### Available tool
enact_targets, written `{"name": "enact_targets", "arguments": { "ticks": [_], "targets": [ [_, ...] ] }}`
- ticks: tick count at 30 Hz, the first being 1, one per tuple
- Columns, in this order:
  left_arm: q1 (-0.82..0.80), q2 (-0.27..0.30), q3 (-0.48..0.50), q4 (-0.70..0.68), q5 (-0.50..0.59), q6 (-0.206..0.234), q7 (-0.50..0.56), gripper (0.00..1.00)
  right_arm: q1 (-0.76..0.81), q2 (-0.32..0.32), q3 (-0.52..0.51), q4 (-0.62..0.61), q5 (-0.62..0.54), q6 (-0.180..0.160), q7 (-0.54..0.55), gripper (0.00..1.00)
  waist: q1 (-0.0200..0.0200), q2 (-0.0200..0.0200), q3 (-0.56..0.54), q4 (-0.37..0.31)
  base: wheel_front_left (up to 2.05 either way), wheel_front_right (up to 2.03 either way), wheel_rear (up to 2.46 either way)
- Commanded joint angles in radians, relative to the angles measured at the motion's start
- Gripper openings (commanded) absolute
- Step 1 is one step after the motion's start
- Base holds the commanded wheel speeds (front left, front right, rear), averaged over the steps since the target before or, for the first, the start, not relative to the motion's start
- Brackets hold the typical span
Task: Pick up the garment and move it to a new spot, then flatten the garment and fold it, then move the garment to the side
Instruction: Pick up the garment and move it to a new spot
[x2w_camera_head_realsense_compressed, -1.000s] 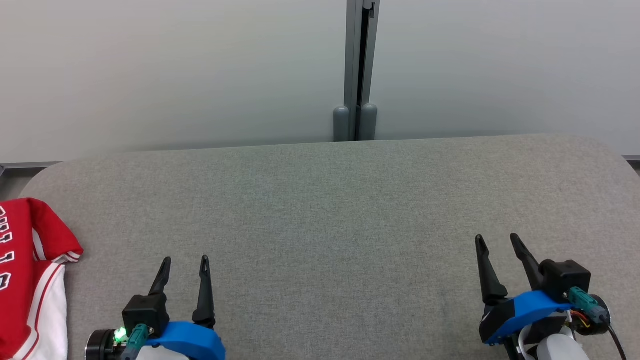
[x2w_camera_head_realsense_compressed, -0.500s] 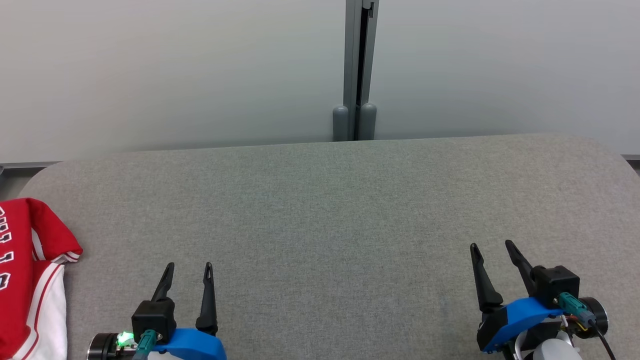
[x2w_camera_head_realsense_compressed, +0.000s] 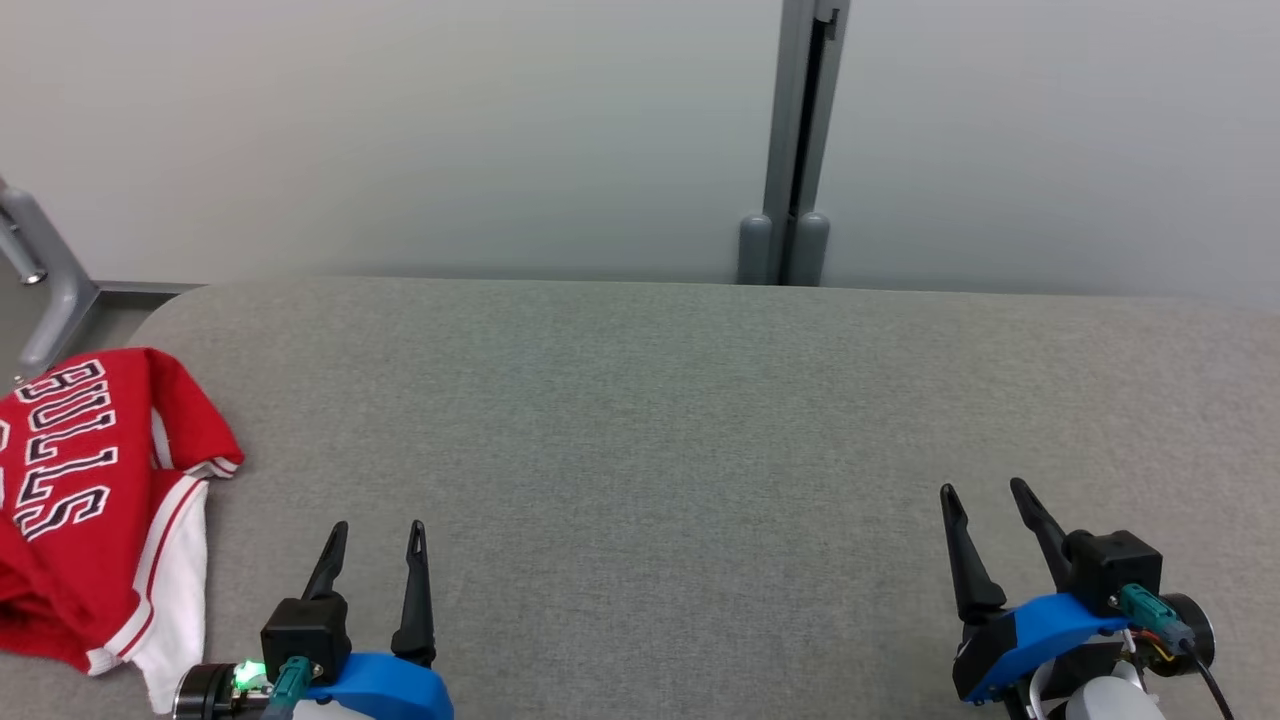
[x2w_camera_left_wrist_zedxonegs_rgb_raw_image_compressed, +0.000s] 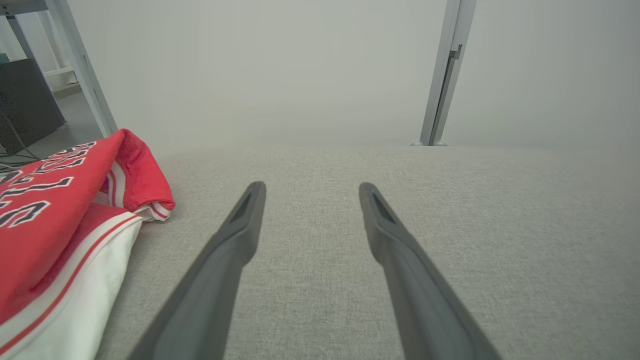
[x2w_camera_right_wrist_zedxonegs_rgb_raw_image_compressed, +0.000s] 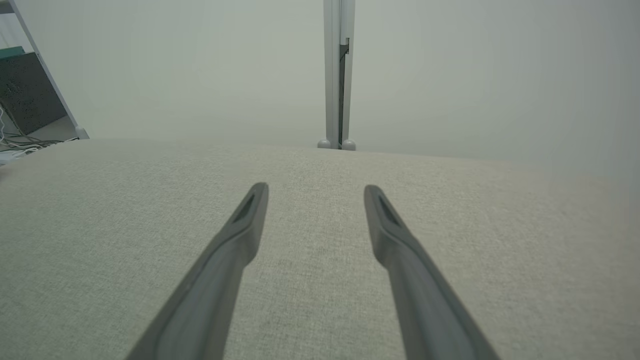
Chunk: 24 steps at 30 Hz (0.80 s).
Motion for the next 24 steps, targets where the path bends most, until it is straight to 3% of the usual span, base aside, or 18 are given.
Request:
{"name": "enact_targets", "arguments": {
  "ticks": [1,24],
  "targets": [
    [-0.001,0.000,0.004,-0.002,-0.005,0.003,-0.005,1.00,0.008,-0.003,0.000,-0.004,0.008,0.000,-0.005,1.00,0.0000,0.0000,0.014,0.033,0.00,0.00,0.00],
    [0.020,-0.001,0.083,-0.011,0.016,0.002,-0.004,1.00,0.012,-0.003,0.031,-0.005,0.037,0.000,-0.005,1.00,0.0000,0.0000,0.047,0.442,0.00,0.00,0.00]
  ]
}}
